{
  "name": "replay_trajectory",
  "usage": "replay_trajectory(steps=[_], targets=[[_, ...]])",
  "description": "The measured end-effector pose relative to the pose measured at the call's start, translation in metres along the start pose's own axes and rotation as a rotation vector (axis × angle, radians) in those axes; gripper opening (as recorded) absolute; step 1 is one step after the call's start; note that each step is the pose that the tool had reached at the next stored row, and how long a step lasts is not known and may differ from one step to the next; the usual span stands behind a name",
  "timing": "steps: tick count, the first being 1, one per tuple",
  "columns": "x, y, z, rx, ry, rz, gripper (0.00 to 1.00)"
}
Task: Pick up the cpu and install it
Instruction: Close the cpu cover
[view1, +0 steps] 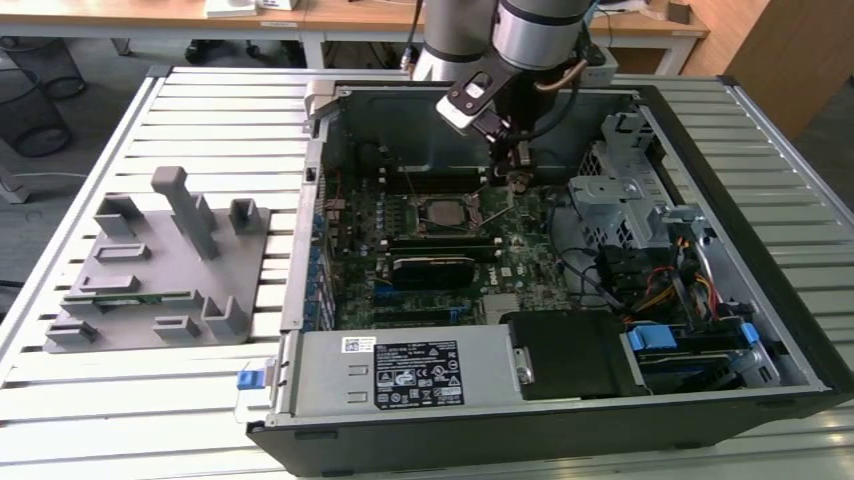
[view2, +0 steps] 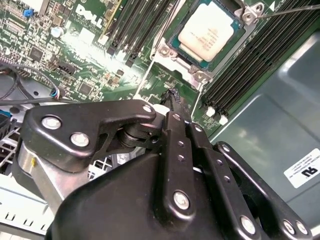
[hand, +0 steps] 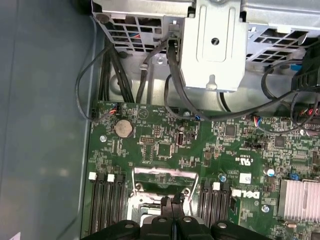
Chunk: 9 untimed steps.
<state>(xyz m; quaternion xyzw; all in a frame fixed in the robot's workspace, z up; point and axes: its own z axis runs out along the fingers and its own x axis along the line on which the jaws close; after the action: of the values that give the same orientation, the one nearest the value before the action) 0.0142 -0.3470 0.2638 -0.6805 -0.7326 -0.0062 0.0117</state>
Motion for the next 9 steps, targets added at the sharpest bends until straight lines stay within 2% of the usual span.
replay_trajectory(steps=[9], targets=[[-0.0007,0.0101,0.0003,0.0000,0.0001,0.000,0.11]])
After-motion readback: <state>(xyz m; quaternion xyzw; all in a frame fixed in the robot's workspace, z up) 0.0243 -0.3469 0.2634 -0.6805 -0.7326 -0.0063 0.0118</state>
